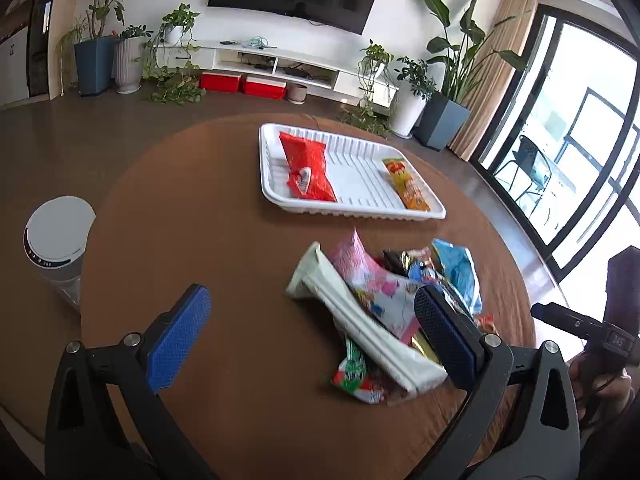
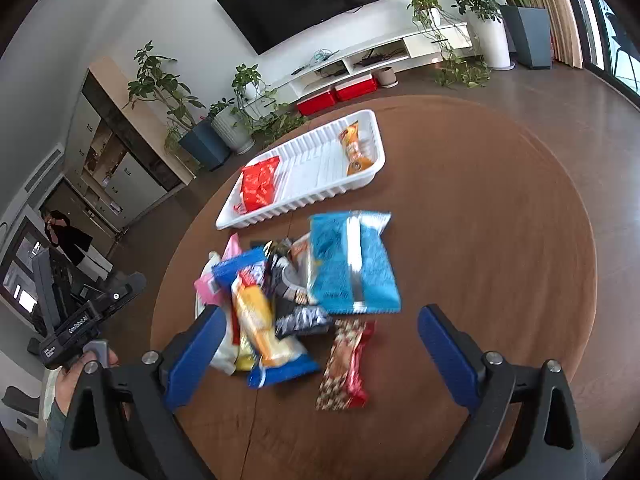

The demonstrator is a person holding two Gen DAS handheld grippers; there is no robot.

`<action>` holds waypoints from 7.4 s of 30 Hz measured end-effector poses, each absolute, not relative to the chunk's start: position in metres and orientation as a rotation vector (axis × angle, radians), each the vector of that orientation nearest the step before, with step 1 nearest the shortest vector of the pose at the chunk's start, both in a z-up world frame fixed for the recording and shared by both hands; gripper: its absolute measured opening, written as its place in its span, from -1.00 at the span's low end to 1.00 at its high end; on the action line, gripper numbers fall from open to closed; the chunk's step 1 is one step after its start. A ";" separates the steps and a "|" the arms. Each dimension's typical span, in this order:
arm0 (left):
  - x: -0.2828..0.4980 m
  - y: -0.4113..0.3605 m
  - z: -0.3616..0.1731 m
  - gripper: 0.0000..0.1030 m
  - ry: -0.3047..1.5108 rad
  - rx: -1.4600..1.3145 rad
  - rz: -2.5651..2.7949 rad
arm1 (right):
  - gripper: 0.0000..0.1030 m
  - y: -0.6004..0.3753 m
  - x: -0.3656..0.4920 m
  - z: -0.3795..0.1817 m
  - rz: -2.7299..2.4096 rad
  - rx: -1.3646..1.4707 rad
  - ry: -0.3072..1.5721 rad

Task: Organize snacks
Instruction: 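Release the red bag and orange-yellow packet into the tray, withdraw both grippers, then grasp the blue bread packet with the right gripper while the left gripper reaches the white packet, then grasp the long white packet with the left gripper and lift it, then carry the white packet with the left gripper while the right gripper carries the blue bread packet to the tray, then open both grippers to drop the packets into the tray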

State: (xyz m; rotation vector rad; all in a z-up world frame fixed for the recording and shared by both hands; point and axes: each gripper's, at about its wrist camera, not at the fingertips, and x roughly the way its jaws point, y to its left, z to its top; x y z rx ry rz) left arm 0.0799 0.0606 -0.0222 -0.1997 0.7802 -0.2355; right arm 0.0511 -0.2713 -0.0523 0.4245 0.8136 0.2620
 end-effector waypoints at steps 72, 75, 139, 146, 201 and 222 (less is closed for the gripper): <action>0.142 0.011 -0.064 0.02 1.049 -0.136 -0.396 | -0.43 -0.163 0.074 -0.088 0.320 0.110 0.939; 0.147 0.006 -0.066 -0.28 1.053 -0.123 -0.411 | -0.43 -0.163 0.071 -0.089 0.322 0.119 0.942; 0.117 0.034 -0.030 -0.77 0.955 -0.257 -0.583 | -0.45 -0.198 0.053 -0.080 0.360 0.359 0.896; 0.114 0.056 -0.016 -0.77 0.915 -0.340 -0.597 | -0.45 -0.215 0.053 -0.070 0.352 0.411 0.872; 0.396 -0.017 -0.046 -0.77 1.013 -0.150 -0.462 | -0.45 -0.214 0.337 -0.080 0.248 0.197 1.046; 0.387 -0.012 -0.047 -0.20 0.997 -0.123 -0.455 | -0.06 -0.208 0.328 -0.082 0.226 0.159 1.059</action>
